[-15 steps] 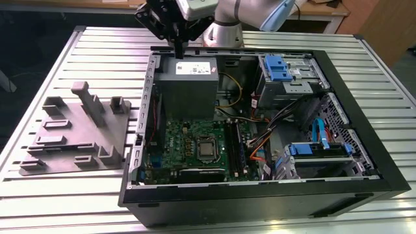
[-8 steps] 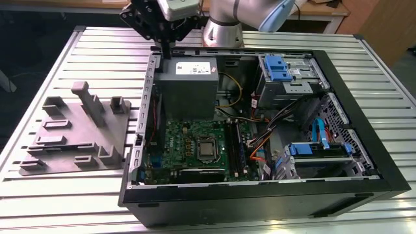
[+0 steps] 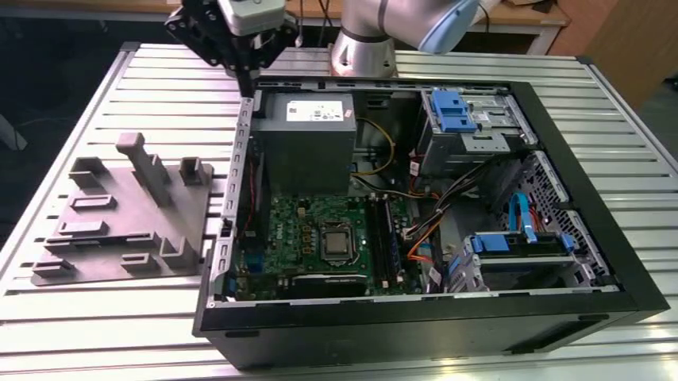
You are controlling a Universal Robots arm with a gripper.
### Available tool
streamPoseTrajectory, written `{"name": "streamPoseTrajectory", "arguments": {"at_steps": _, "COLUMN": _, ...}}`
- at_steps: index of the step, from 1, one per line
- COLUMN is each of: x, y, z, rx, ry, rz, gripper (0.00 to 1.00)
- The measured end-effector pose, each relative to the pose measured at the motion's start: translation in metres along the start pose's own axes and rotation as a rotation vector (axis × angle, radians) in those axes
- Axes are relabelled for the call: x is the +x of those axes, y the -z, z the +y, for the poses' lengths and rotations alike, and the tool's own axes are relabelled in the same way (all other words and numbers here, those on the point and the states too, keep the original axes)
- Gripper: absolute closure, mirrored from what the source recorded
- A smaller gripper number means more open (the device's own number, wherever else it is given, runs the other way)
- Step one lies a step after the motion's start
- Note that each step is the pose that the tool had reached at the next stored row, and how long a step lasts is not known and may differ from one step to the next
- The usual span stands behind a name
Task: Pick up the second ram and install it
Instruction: 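Reach for the second ram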
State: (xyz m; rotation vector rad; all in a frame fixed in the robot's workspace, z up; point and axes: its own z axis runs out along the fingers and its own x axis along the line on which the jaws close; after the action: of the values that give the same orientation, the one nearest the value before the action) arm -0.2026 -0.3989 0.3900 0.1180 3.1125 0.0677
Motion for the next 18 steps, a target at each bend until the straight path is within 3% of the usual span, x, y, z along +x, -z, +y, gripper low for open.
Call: {"name": "streamPoseTrajectory", "arguments": {"at_steps": 18, "x": 0.0707, "y": -0.0062, "z": -0.0058, "rx": 0.0001, "ry": 0.0, "rz": 0.0, "gripper": 0.9}}
